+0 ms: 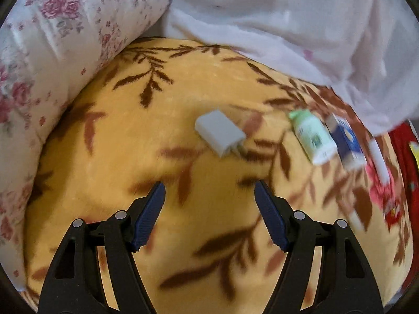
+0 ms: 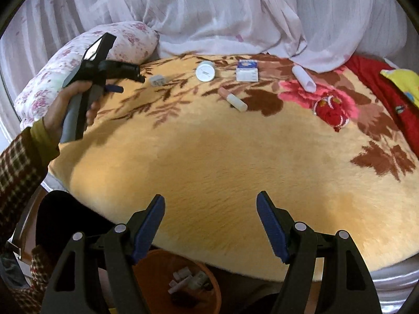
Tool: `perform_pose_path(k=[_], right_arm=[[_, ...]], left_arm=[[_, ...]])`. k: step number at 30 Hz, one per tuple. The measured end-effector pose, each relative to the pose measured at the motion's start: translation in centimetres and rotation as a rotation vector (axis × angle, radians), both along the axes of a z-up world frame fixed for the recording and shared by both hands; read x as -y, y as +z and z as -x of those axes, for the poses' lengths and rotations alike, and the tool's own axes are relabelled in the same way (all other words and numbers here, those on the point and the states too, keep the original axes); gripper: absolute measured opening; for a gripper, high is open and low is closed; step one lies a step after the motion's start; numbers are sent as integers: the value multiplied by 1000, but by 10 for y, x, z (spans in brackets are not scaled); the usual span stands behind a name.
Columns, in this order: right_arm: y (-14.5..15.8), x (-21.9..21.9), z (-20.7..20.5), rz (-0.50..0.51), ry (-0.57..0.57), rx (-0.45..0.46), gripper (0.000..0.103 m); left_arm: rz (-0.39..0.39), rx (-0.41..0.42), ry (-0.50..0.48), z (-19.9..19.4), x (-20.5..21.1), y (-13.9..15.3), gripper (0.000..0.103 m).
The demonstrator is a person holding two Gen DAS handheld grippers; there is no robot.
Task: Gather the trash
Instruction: 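Move the open left tool toward the white charger plug, then grasp the white charger plug with the left tool while the right grasps the green-capped bottle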
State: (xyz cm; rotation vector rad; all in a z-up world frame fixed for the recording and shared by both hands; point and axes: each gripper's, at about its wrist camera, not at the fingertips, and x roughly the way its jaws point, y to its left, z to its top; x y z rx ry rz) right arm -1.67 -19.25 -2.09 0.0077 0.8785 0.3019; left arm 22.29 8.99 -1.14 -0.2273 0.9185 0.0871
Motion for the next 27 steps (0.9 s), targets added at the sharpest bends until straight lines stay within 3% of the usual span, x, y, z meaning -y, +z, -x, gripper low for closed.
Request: perform_pose_path(k=[13, 17, 20, 27], right_arm=[[-4, 9, -24, -31, 13, 15, 71], [-3, 12, -26, -23, 8, 17, 71], [-2, 12, -27, -20, 14, 22, 71], [19, -11, -67, 28, 76, 75, 71]], left_arm=[[-99, -83, 236, -83, 19, -26, 69], [-110, -116, 246, -97, 17, -42, 66], [-120, -66, 217, -91, 17, -41, 50], [-135, 1, 107, -51, 21, -33, 43]])
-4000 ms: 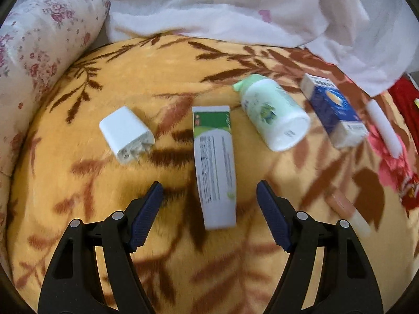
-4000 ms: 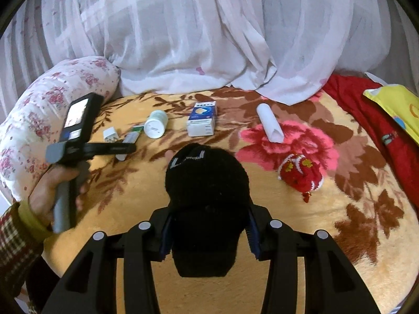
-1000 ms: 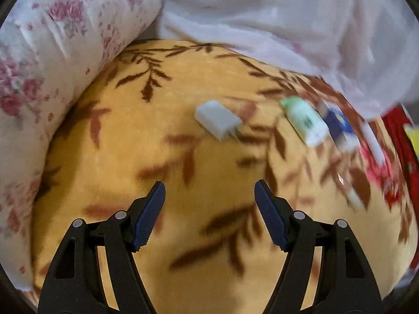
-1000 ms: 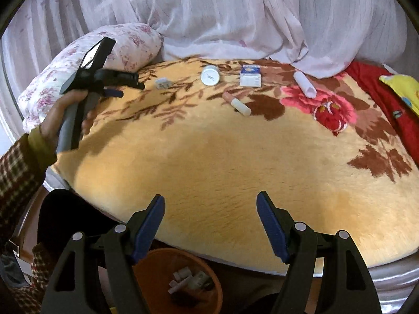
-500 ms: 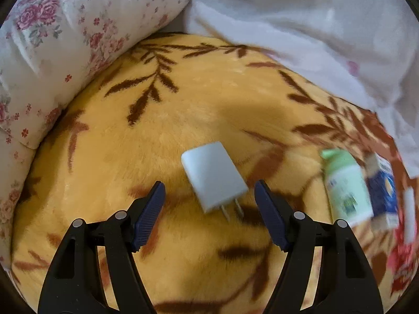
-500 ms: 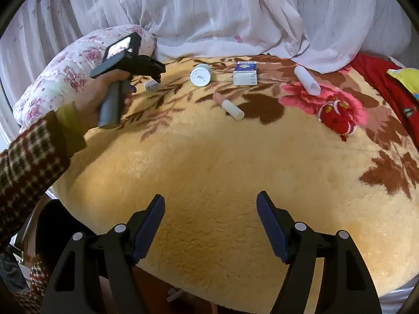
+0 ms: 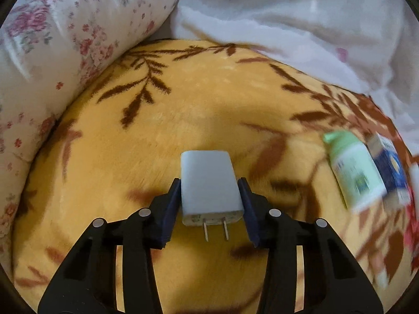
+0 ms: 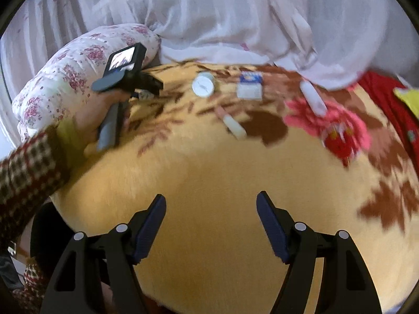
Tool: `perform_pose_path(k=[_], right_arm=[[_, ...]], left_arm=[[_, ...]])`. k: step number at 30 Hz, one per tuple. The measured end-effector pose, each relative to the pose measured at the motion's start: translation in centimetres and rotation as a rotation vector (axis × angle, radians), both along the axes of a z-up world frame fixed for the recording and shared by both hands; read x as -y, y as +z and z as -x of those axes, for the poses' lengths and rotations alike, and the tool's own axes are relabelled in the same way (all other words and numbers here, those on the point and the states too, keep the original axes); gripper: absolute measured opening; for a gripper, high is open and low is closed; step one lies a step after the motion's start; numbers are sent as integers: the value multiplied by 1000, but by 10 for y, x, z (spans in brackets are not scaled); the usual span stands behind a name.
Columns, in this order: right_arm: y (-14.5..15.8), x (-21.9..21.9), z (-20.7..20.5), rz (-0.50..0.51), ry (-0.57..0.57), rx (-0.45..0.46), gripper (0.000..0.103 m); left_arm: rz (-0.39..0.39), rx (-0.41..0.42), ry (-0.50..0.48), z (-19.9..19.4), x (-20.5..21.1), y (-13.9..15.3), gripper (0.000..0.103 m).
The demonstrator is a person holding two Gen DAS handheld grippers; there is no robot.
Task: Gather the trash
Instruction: 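Grasp the white charger plug with the left tool while the right grasps the green-capped bottle, then carry the charger plug and green-capped bottle down to the orange bin and release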
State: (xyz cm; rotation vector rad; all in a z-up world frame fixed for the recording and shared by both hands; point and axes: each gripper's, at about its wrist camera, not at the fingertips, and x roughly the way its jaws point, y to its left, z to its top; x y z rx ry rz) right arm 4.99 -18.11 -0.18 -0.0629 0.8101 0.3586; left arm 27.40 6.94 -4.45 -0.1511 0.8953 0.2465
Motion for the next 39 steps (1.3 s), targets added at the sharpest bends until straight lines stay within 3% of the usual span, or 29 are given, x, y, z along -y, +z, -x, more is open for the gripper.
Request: perform_pose_path(k=[5, 11, 14, 19, 21, 22, 26, 39], right_arm=[[21, -35, -76, 35, 36, 59, 71], [12, -81, -173, 89, 19, 74, 71], [-6, -102, -226, 110, -19, 30, 71], [-38, -122, -276, 176, -68, -41, 71], [-50, -124, -289, 183, -70, -89, 60], [-54, -125, -292, 186, -65, -110, 46], [-48, -125, -282, 193, -60, -84, 46], [17, -90, -167, 167, -30, 54, 46]], left_arm=[[-4, 41, -84, 51, 9, 9, 42], [24, 56, -185, 104, 18, 12, 37], [27, 70, -221, 123, 20, 13, 27], [29, 91, -242, 136, 16, 16, 25], [34, 95, -248, 138, 14, 16, 25], [32, 96, -249, 138, 13, 16, 25], [50, 98, -246, 140, 12, 15, 25], [43, 117, -264, 186, 7, 36, 24]])
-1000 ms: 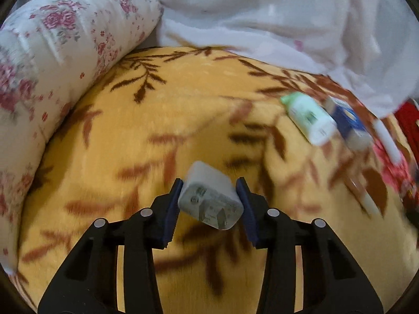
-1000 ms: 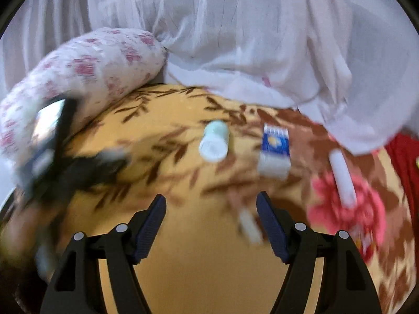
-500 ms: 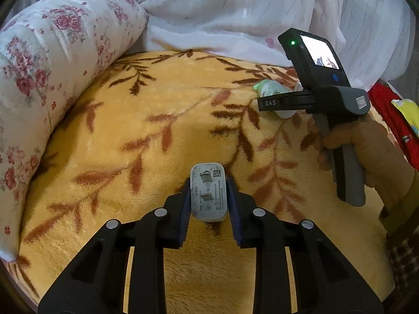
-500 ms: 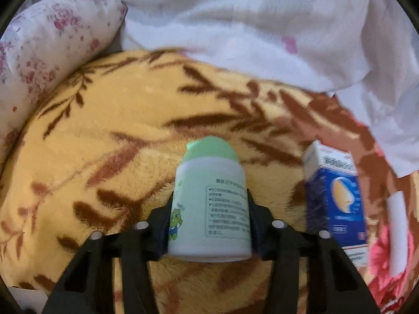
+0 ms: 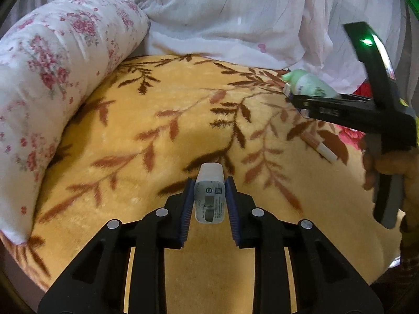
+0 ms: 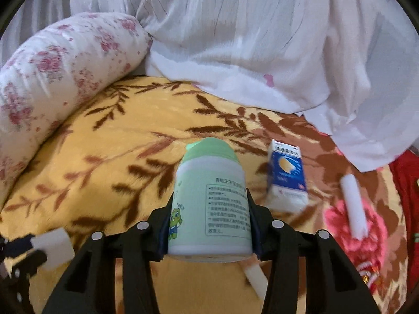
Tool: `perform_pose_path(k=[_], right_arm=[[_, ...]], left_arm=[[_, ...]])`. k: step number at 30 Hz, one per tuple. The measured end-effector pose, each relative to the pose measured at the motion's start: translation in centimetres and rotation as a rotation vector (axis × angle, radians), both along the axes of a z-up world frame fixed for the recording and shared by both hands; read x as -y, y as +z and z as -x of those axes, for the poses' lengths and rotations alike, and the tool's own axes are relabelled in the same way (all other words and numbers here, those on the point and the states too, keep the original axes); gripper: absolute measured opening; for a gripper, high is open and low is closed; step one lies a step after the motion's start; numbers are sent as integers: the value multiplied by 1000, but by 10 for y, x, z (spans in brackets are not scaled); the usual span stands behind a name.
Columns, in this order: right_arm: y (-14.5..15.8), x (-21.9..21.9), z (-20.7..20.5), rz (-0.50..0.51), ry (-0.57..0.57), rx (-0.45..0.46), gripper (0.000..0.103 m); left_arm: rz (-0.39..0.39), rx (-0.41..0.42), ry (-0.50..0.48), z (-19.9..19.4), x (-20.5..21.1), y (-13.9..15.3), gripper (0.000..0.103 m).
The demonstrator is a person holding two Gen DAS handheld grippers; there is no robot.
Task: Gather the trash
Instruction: 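Carry the charger plug and green-capped bottle down to the orange bin and release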
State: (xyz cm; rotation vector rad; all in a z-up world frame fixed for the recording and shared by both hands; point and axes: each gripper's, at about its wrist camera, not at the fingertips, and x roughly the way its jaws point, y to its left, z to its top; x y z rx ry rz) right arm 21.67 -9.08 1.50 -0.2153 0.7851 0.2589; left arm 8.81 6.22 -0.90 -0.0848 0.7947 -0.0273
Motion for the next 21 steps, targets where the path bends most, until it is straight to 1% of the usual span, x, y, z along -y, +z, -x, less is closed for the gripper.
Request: perform_pose_path(k=[8, 14, 19, 21], right_arm=[[14, 16, 31, -9, -20, 21, 46], [27, 19, 61, -3, -12, 49, 46], [46, 23, 107, -12, 11, 79, 46], [53, 25, 134, -25, 24, 81, 46]], left_arm=[[5, 17, -1, 25, -1, 14, 24], [-3, 47, -31, 46, 5, 33, 24], [-20, 77, -80, 78, 15, 49, 24], [-25, 81, -103, 93, 20, 53, 24]])
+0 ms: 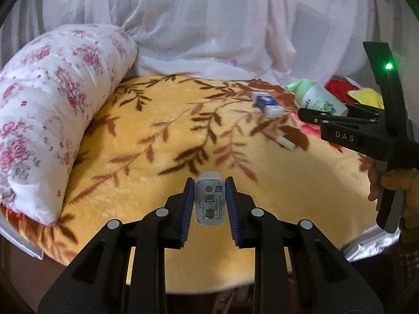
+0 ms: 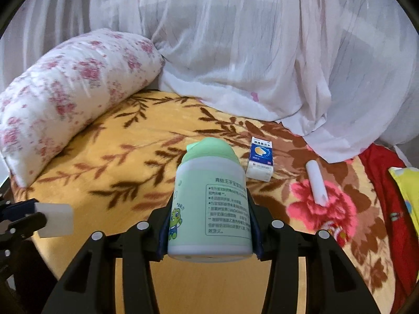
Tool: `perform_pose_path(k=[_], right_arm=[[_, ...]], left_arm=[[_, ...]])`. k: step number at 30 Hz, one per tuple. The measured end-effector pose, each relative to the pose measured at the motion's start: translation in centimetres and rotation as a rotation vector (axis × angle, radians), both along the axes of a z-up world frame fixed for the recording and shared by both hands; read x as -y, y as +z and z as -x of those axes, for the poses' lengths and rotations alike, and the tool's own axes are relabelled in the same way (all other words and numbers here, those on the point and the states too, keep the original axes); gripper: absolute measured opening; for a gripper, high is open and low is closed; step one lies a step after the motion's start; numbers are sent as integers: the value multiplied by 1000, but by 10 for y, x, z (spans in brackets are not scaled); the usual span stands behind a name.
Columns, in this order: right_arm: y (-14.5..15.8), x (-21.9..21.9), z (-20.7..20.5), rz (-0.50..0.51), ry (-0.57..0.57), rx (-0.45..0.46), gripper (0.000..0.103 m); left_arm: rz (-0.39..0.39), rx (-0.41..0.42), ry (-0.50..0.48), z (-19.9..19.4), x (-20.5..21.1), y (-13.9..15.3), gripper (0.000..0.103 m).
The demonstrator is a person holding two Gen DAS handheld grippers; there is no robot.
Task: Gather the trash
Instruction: 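Carry the charger plug and green-capped bottle down to the orange bin and release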
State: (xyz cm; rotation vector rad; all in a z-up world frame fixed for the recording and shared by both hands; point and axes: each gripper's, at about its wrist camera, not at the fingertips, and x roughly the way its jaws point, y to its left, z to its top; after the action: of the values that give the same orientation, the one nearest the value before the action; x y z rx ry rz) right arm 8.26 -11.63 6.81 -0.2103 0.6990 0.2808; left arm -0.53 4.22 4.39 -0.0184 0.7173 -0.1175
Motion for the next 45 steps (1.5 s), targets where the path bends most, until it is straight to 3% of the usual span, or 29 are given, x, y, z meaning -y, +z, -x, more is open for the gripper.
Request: perform_pose_path(k=[9, 16, 25, 26, 27, 28, 29, 31, 45], right_arm=[[-15, 16, 122, -24, 38, -73, 46], [-76, 25, 196, -21, 49, -278, 46], [-139, 20, 227, -13, 80, -483, 47], [-143, 19, 228, -13, 89, -493, 51], [-143, 18, 228, -7, 91, -493, 59], [-142, 18, 228, 6, 82, -473, 72], [-140, 19, 228, 15, 71, -453, 77], [-134, 23, 224, 16, 57, -438, 77], [-78, 71, 187, -104, -56, -224, 79]], left_arm=[[-9, -58, -149, 76, 27, -12, 24], [-11, -198, -291, 120, 50, -54, 24], [-17, -354, -355, 134, 60, -101, 24], [-17, -366, -356, 135, 60, -103, 24], [-19, -373, -352, 135, 60, -104, 24], [-27, -375, -347, 135, 60, -105, 33], [-51, -371, -333, 135, 60, -104, 54], [-58, -338, -309, 136, 57, -98, 70], [8, -257, -241, 82, 51, -63, 73]])
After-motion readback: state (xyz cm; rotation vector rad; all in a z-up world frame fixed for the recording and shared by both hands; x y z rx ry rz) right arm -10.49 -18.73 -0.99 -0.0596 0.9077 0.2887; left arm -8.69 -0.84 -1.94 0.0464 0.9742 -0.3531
